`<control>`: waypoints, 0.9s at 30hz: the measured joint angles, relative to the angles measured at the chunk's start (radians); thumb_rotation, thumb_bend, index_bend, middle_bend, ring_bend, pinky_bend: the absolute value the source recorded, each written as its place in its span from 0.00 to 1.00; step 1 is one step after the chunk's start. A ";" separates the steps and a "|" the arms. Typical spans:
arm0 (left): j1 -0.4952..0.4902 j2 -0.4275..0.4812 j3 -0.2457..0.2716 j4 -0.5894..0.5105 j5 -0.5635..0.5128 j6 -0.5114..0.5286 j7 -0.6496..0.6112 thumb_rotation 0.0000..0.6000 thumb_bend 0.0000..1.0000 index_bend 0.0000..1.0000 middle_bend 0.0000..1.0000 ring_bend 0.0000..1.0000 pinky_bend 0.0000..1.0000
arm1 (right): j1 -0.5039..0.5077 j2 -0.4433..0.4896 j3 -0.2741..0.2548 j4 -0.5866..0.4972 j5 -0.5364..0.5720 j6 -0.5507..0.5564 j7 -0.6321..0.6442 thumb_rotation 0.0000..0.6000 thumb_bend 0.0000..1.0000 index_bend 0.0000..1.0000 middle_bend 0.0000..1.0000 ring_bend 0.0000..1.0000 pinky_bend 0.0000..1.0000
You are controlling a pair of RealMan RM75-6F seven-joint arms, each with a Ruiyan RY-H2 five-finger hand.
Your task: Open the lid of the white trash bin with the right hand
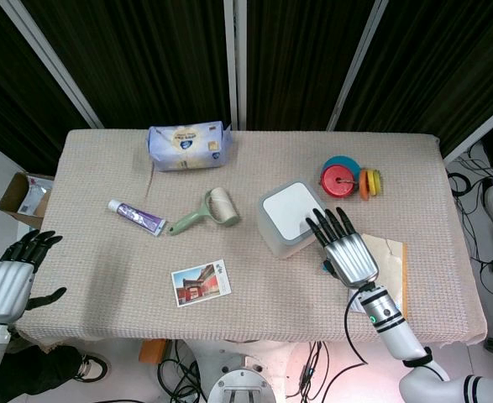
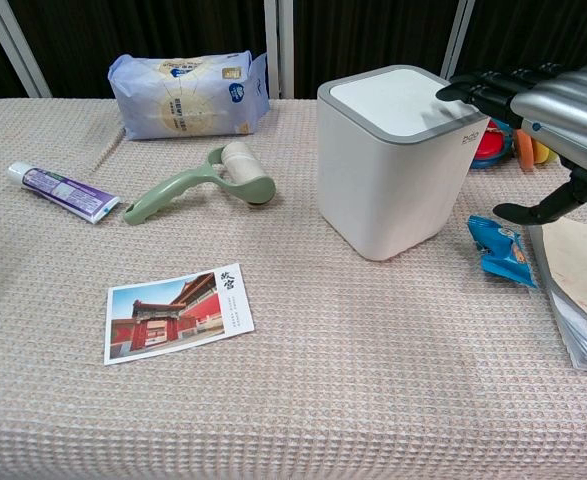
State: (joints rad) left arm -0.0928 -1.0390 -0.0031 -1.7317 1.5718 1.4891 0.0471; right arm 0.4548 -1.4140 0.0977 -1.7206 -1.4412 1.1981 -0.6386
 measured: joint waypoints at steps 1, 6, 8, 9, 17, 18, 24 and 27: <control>0.000 0.000 0.000 0.000 0.000 0.000 0.000 1.00 0.03 0.18 0.14 0.09 0.23 | 0.000 -0.001 -0.001 0.002 -0.002 0.002 0.002 1.00 0.19 0.00 0.00 0.00 0.00; 0.001 0.001 0.001 -0.001 0.001 0.001 -0.001 1.00 0.03 0.18 0.14 0.09 0.23 | 0.001 -0.006 -0.004 0.012 -0.007 0.010 0.010 1.00 0.19 0.00 0.00 0.00 0.00; 0.002 0.001 0.001 -0.002 0.004 0.004 0.000 1.00 0.03 0.18 0.14 0.09 0.23 | 0.001 -0.007 -0.005 0.015 -0.007 0.010 0.011 1.00 0.19 0.00 0.00 0.00 0.00; 0.002 0.001 0.001 -0.002 0.004 0.004 0.000 1.00 0.03 0.18 0.14 0.09 0.23 | 0.001 -0.008 -0.006 0.015 -0.008 0.011 0.012 1.00 0.19 0.00 0.00 0.00 0.00; 0.002 0.002 0.000 -0.001 0.000 0.003 -0.003 1.00 0.03 0.18 0.14 0.09 0.23 | 0.012 -0.019 -0.010 0.033 -0.049 0.017 0.056 1.00 0.21 0.00 0.02 0.00 0.00; 0.003 0.002 0.000 -0.001 0.001 0.005 -0.005 1.00 0.03 0.18 0.14 0.09 0.23 | 0.013 -0.021 -0.011 0.038 -0.055 0.018 0.064 1.00 0.21 0.00 0.03 0.00 0.00; 0.002 0.001 0.000 0.002 0.001 0.003 -0.006 1.00 0.03 0.18 0.14 0.09 0.23 | 0.022 -0.030 -0.014 0.055 -0.063 0.011 0.086 1.00 0.22 0.00 0.15 0.00 0.00; 0.003 0.001 -0.001 0.002 -0.001 0.004 -0.006 1.00 0.03 0.18 0.14 0.09 0.23 | 0.024 -0.034 -0.015 0.059 -0.064 0.007 0.100 1.00 0.22 0.00 0.20 0.00 0.00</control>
State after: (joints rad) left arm -0.0902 -1.0377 -0.0041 -1.7302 1.5712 1.4927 0.0407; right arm 0.4792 -1.4484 0.0823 -1.6614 -1.5047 1.2051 -0.5382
